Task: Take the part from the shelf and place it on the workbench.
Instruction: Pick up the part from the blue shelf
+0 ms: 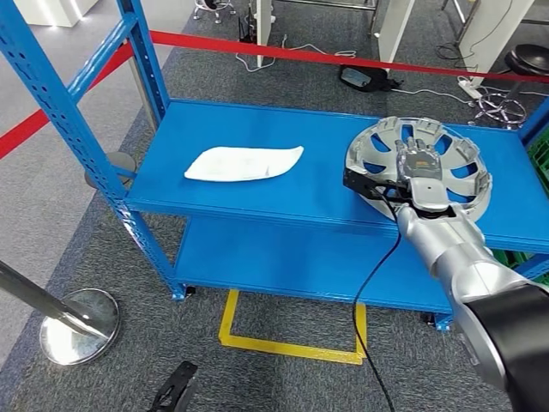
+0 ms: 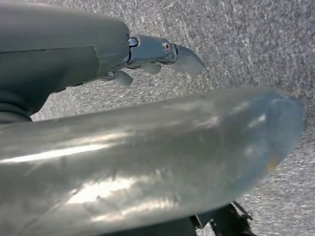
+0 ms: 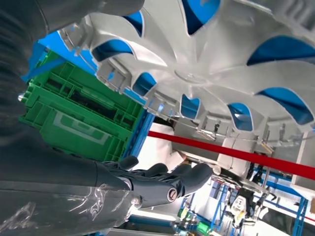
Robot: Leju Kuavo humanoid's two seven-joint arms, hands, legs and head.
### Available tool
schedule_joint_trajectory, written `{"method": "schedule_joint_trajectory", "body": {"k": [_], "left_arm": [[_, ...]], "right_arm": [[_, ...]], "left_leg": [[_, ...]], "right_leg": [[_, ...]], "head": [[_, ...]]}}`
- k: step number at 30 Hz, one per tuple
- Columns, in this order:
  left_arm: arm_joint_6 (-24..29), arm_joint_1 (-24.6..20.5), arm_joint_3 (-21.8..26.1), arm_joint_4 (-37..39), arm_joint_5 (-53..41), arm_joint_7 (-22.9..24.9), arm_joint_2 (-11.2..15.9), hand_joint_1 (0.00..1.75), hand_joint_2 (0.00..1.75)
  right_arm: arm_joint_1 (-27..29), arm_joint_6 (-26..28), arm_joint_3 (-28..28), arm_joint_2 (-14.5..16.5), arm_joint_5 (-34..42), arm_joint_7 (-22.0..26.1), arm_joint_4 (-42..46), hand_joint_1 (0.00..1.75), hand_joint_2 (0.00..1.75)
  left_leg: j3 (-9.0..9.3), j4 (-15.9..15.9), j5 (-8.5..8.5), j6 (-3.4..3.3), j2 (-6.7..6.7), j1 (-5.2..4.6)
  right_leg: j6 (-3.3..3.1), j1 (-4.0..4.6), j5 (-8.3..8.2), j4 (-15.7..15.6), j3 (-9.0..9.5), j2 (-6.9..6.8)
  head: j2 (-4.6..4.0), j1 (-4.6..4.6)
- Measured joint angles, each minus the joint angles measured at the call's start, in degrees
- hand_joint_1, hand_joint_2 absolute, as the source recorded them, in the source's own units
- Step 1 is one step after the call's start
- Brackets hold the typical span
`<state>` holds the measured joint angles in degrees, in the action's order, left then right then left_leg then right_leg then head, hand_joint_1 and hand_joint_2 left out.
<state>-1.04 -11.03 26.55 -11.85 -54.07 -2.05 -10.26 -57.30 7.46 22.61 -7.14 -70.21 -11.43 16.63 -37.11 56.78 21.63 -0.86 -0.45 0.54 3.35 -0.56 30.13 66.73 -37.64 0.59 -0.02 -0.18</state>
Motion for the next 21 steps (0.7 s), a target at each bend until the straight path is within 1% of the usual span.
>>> {"method": "schedule_joint_trajectory", "body": {"k": [1, 2, 3, 4, 5, 6, 7, 8, 9, 12, 13, 14, 17, 18, 21], "left_arm": [[0.0, 0.0, 0.0, 0.0, -0.1, 0.0, 0.0, 0.0, 0.0], [0.0, 0.1, 0.1, 0.0, -0.1, 0.0, 0.0, 0.0, 0.0], [-0.1, 0.1, 0.1, 0.0, -0.2, 0.0, 0.0, 0.0, 0.0], [-0.1, 0.1, 0.1, 0.0, -0.3, 0.0, 0.0, 0.0, 0.0], [-0.1, 0.1, 0.1, 0.0, -0.4, 0.0, 0.0, 0.0, 0.0], [-0.2, 0.0, 0.1, 0.0, -0.6, 0.0, -0.1, 0.0, 0.0], [-0.3, -0.1, 0.1, 0.0, -0.7, 0.0, -0.1, 0.0, 0.0], [-0.5, -0.2, 0.1, 0.0, -0.9, 0.0, -0.1, 0.0, 0.0], [-0.6, -0.3, 0.1, 0.0, -1.0, 0.0, -0.1, 0.0, 0.0], [-0.8, -0.4, 0.1, 0.0, -1.3, 0.1, -0.1, 0.0, 0.0], [-0.8, -0.5, 0.1, 0.0, -1.4, 0.1, -0.1, 0.0, 0.0], [-0.8, -0.6, 0.1, 0.0, -1.5, 0.2, -0.2, 0.0, 0.0], [-1.0, -0.8, 0.1, 0.0, -2.0, 0.4, -0.2, 0.0, 0.0], [-1.0, -0.8, 0.1, 0.0, -2.2, 0.5, -0.3, 0.0, 0.0], [-1.1, -0.8, 0.1, 0.0, -2.5, 0.6, -0.3, 0.0, 0.0]], "right_arm": [[0.3, -0.1, -0.2, -0.2, 0.0, -0.1, -0.1, 0.0, 1.75], [0.7, -0.2, -0.4, -0.3, 0.0, -0.1, -0.2, 0.0, 1.75], [1.1, -0.3, -0.6, -0.4, 0.0, -0.1, -0.3, 0.0, 1.75], [1.3, -0.5, -0.7, -0.4, 0.0, -0.2, -0.3, 0.0, 1.75], [1.3, -1.1, -0.9, -0.4, 0.0, -0.3, -0.4, 0.0, 1.75], [1.2, -1.9, -1.0, -0.5, 0.0, -0.6, -0.4, 0.0, 1.75], [1.1, -2.9, -1.1, -0.5, 0.0, -0.9, -0.5, 0.0, 1.75], [0.9, -4.0, -1.2, -0.6, 0.1, -1.1, -0.5, 0.0, 1.75], [0.8, -4.8, -1.3, -0.7, 0.1, -1.4, -0.6, 0.0, 1.75], [0.6, -6.6, -1.9, -0.8, 0.1, -2.0, -0.7, 0.0, 1.75], [0.5, -7.2, -2.0, -0.8, 0.1, -2.3, -0.7, 0.0, 1.75], [0.5, -7.9, -2.2, -0.8, 0.1, -2.6, -0.7, 0.0, 1.75], [0.7, -10.8, -2.7, -1.1, 0.1, -3.6, -0.9, 0.0, 1.75], [0.8, -11.5, -2.9, -1.2, 0.1, -3.8, -0.9, 0.0, 1.75], [1.3, -12.6, -3.7, -1.5, 0.2, -4.4, -0.9, 0.0, 1.75]], "left_leg": [[0.25, 0.0, 0.24, -0.17, -0.06, -0.04], [0.53, 0.0, 0.5, -0.23, -0.12, -0.07], [0.88, 0.0, 0.79, -0.21, -0.18, -0.09], [1.3, 0.1, 1.11, -0.11, -0.23, -0.09], [1.8, 0.1, 1.46, 0.03, -0.26, -0.08], [2.23, 0.1, 1.82, 0.24, -0.28, -0.09], [2.51, 0.2, 2.15, 0.5, -0.35, -0.2], [2.64, 0.3, 2.37, 0.74, -0.41, -0.29], [2.66, 0.4, 2.5, 0.7, -0.47, -0.42], [2.86, 0.2, 2.49, -0.2, -0.48, -0.53], [2.99, 0.0, 2.45, -0.23, -0.45, -0.5], [3.14, -0.2, 2.43, 0.05, -0.43, -0.46], [3.53, -0.6, 2.43, 1.31, -0.39, -0.23], [3.63, -0.6, 2.45, 1.56, -0.39, -0.16], [3.91, -0.6, 2.53, 1.74, -0.4, -0.08]], "right_leg": [[-0.01, 0.03, 1.37, 4.2, -2.38, 0.0], [-0.02, 0.03, 1.91, 7.2, -4.39, 0.0], [-0.03, 0.04, 1.32, 8.3, -5.6, -0.01], [-0.03, 0.02, -0.54, 6.9, -5.6, -0.03], [-0.04, 0.0, -3.24, 3.4, -4.53, -0.06], [-0.07, -0.02, -5.92, -0.9, -3.0, -0.11], [-0.14, -0.01, -7.74, -4.8, -1.34, -0.11], [-0.25, 0.0, -8.68, -7.3, -0.2, -0.08], [-0.31, -0.01, -8.84, -8.5, 0.38, -0.01], [-0.45, 0.06, -8.73, -8.9, 0.7, 0.25], [-0.59, 0.14, -8.68, -8.9, 0.73, 0.31], [-0.75, 0.21, -8.61, -8.9, 0.76, 0.36], [-1.22, 0.43, -8.47, -8.8, 0.96, 0.31], [-1.32, 0.49, -8.43, -8.8, 1.07, 0.27], [-1.42, 0.58, -8.36, -8.9, 1.43, 0.21]], "head": [[0.0, 0.05], [0.0, 0.07], [0.0, 0.08], [0.0, 0.07], [0.0, 0.08], [0.0, 0.09], [0.0, 0.12], [0.0, 0.12], [0.0, 0.12], [0.0, 0.07], [0.0, 0.07], [0.0, 0.08], [0.0, 0.09], [0.0, 0.1], [0.0, 0.12]]}}
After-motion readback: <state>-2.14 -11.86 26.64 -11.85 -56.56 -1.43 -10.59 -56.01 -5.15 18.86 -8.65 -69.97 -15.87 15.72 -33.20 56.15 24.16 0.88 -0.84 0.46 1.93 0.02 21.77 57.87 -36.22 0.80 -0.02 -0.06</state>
